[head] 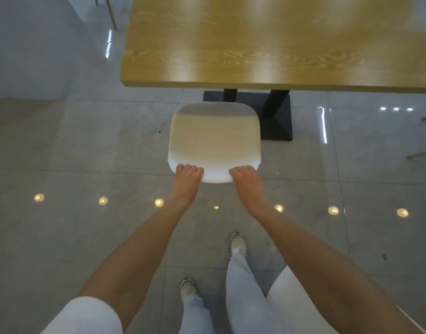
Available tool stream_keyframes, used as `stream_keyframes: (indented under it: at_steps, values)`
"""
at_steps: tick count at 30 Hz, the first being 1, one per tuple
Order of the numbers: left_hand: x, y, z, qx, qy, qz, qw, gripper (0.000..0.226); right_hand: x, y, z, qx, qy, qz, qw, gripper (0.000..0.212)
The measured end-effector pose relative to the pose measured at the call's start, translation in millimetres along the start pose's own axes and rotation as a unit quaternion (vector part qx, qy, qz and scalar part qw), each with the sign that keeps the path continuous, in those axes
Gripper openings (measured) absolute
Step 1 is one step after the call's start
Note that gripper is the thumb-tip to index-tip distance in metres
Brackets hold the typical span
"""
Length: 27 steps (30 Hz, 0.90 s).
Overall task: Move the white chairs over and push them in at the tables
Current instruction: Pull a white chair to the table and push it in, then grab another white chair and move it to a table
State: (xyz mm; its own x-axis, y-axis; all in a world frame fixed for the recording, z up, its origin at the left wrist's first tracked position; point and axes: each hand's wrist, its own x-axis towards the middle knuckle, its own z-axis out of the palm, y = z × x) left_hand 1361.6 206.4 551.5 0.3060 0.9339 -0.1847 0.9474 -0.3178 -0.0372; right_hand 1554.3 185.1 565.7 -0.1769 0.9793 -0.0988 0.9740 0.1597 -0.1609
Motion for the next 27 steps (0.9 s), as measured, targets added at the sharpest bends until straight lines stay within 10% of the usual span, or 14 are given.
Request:
stream_keyframes:
  at_steps: [7, 13, 27]
  values:
    - [-49.0, 10.2, -21.5, -0.03, 0.034, -0.009, 0.999, 0.081, -43.7, -13.1, -16.8, -0.065, -0.04, 0.04, 0.996, 0.097]
    - [-115.7, 13.7, -66.3, 0.009, 0.077, 0.02, 0.997, 0.069, -148.9, -46.1, -67.9, -0.072, 0.041, 0.123, 0.989, 0.119]
    - [-301.7, 139.9, -207.5, -0.136, 0.162, 0.174, 0.962, 0.019, -390.3, -58.6, -193.9, 0.01, 0.158, 0.268, 0.95, 0.054]
